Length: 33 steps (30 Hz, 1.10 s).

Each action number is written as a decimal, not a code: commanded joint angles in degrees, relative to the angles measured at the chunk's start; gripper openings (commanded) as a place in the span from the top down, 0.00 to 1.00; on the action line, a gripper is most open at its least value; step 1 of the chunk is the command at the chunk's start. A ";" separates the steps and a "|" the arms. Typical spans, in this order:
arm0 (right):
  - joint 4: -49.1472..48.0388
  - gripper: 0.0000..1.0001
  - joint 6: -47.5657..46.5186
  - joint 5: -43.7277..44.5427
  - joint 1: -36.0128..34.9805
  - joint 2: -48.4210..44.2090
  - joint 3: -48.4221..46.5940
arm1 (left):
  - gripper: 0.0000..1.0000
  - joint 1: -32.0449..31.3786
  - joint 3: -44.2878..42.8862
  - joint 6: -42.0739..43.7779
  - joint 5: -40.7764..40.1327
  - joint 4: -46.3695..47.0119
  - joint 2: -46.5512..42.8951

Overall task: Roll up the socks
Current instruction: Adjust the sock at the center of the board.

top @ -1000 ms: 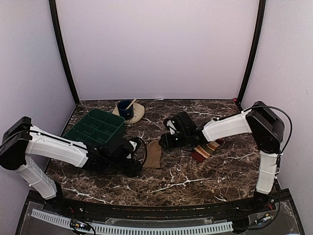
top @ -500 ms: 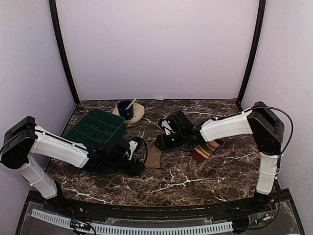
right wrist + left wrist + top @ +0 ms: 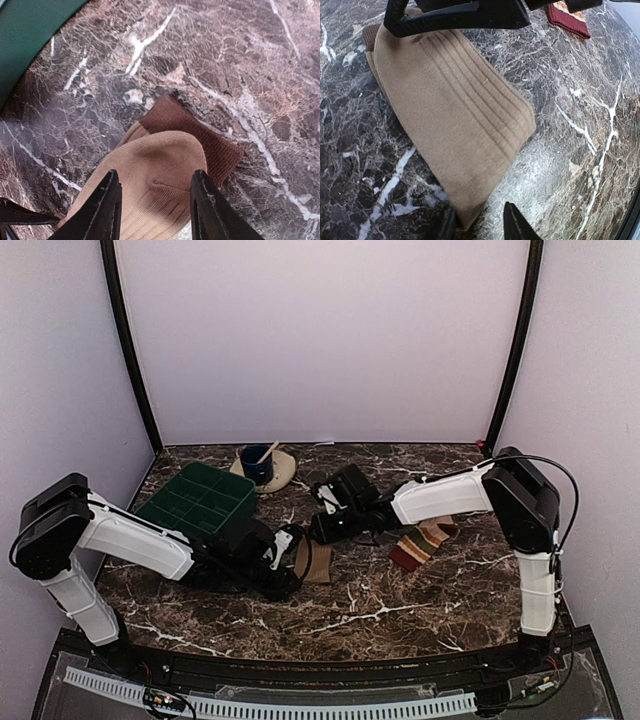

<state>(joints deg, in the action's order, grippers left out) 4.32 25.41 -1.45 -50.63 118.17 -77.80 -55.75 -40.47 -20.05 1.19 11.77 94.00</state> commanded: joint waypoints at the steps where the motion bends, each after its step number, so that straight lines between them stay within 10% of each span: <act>1: 0.62 0.58 -0.48 -1.79 -0.18 2.28 -2.15 | 0.68 0.29 -1.80 1.48 2.01 -1.74 0.94; 26: 0.79 0.64 0.42 -4.61 1.54 5.45 -1.68 | 0.62 0.28 -3.71 1.29 -0.29 -6.76 2.52; 33: 0.82 0.63 0.85 -4.78 1.55 5.05 -1.05 | 0.80 0.29 -4.51 2.57 2.01 -6.12 4.12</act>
<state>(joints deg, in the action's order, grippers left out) 4.60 25.65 -5.80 -49.43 121.95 -79.37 -55.70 -43.94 -18.57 1.56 6.76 97.12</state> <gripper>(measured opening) 0.366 0.262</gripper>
